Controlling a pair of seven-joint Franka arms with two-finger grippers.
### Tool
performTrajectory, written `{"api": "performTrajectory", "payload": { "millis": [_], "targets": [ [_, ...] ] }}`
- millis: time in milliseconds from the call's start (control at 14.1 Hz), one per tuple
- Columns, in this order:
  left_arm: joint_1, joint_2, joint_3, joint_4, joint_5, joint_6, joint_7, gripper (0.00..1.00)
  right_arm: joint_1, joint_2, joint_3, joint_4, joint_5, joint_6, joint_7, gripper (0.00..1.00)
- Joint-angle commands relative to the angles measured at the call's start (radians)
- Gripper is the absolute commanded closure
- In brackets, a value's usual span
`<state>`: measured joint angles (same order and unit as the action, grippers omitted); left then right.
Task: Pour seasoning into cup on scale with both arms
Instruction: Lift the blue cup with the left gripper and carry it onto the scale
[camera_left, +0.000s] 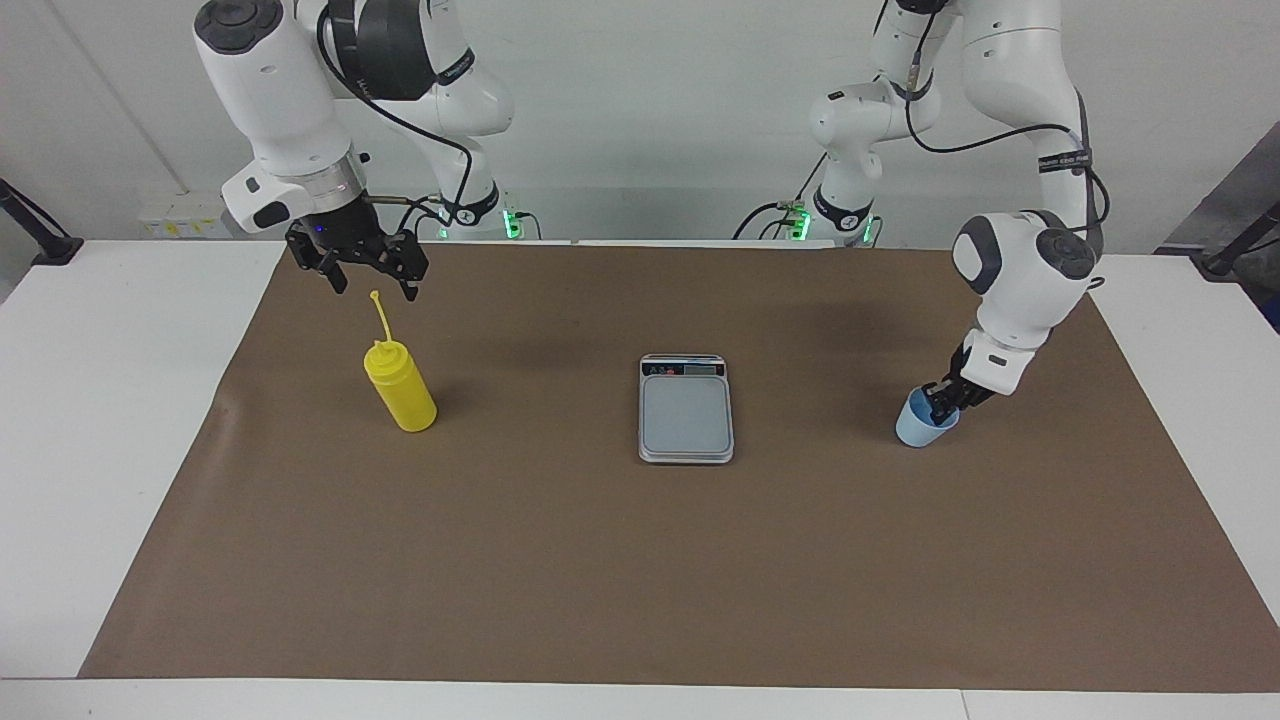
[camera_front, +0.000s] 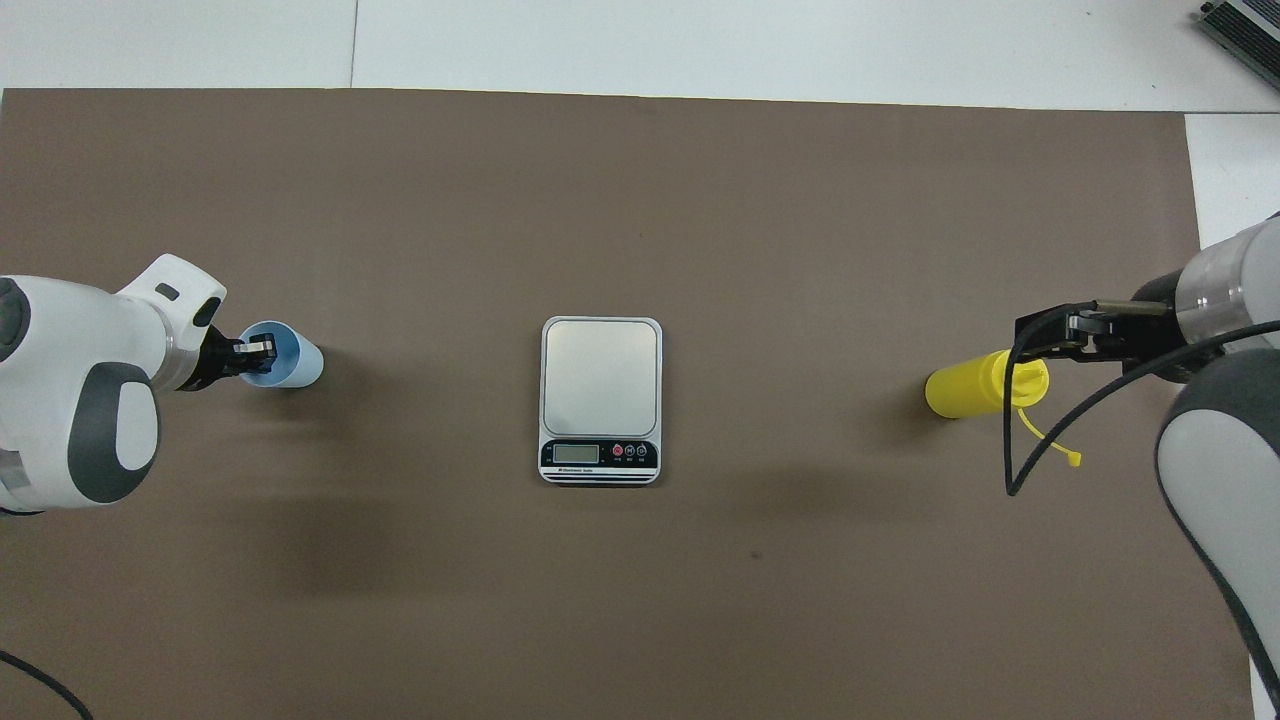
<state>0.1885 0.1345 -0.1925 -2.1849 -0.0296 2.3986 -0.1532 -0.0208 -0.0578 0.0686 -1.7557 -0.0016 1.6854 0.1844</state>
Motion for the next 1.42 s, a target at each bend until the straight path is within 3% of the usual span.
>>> {"api": "performTrajectory", "payload": {
  "millis": [0,355,497,995,1350],
  "targets": [
    [-0.001,-0.006,0.002,0.039,-0.013,-0.022,0.021,1.00,-0.016,-0.019,0.005,-0.014,0.023,-0.006,-0.020,0.00],
    [-0.073,-0.007,-0.004,0.278,-0.013,-0.324,-0.014,1.00,-0.016,-0.019,0.007,-0.014,0.023,-0.006,-0.019,0.00],
    [-0.131,0.005,-0.004,0.341,-0.012,-0.380,-0.080,1.00,-0.016,-0.019,0.005,-0.014,0.023,-0.006,-0.019,0.00],
    [-0.406,0.030,-0.004,0.355,-0.004,-0.290,-0.399,1.00,-0.014,-0.019,0.005,-0.014,0.023,-0.006,-0.019,0.00],
    [-0.576,0.152,-0.004,0.421,0.080,-0.225,-0.623,1.00,-0.016,-0.019,0.007,-0.014,0.023,-0.006,-0.020,0.00]
  ]
}}
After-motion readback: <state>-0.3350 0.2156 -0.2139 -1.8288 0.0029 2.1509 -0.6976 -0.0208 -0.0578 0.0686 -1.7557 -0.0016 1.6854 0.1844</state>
